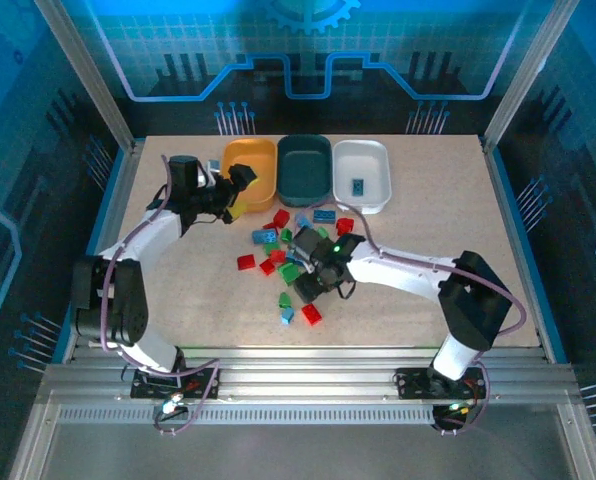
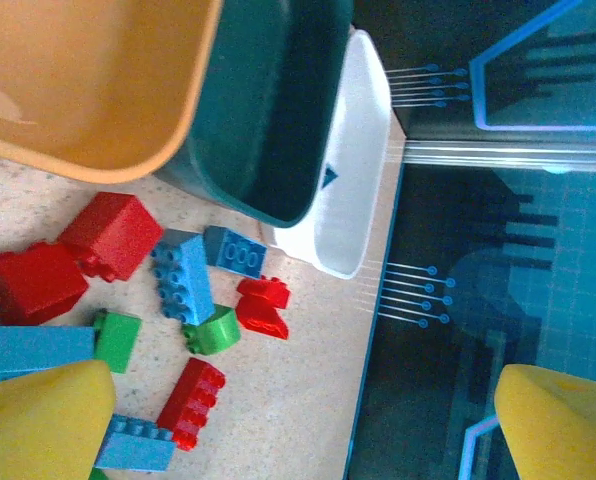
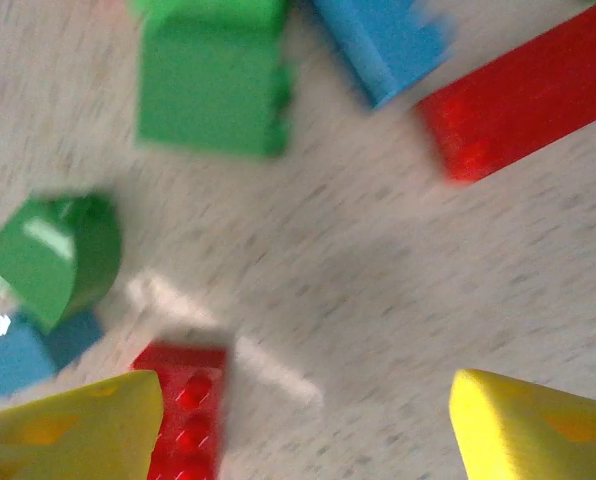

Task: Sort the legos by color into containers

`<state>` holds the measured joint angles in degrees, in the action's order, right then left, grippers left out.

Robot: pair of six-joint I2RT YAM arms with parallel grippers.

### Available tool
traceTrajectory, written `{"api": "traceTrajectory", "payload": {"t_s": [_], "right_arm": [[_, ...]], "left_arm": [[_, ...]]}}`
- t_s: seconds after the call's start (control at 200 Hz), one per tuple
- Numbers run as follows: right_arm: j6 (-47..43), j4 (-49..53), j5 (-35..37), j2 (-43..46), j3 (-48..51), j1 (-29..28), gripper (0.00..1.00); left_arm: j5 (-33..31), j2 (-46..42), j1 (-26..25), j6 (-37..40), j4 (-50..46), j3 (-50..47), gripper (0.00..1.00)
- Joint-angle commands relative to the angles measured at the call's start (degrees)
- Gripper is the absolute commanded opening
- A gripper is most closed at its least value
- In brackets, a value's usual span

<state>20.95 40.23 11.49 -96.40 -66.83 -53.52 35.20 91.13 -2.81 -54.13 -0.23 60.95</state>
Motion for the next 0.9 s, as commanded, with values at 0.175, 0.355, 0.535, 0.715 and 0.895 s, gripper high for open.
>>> {"api": "traceTrajectory", "payload": {"t_s": [0.175,0.355,0.535,0.715,0.895], "right_arm": [[1.9,0.7,-6.6,-3.9,2.2,-4.9,0.76],[1.9,0.5,-6.6,-6.9,1.6,-4.7,0.67],[2.4,0.9,-3.7,-6.9,1.3,-4.1,0.42],[2.0,1.5,1.9,-1.4,-1.6,1.2,0.33],[-0.4,-3.8,4.7,-3.8,-12.6,11.1,0.33]], "left_arm": [[-1.7,-1.0,1.0,1.1,-2.7,0.0,0.99],[-1.7,-0.6,0.9,1.0,-2.7,0.0,0.99],[-1.6,-0.4,1.0,1.0,-2.8,0.1,0.99],[-1.3,0.0,1.0,0.3,-2.4,0.0,0.99],[0.3,1.5,0.8,-2.1,-0.4,-0.8,0.99]]}}
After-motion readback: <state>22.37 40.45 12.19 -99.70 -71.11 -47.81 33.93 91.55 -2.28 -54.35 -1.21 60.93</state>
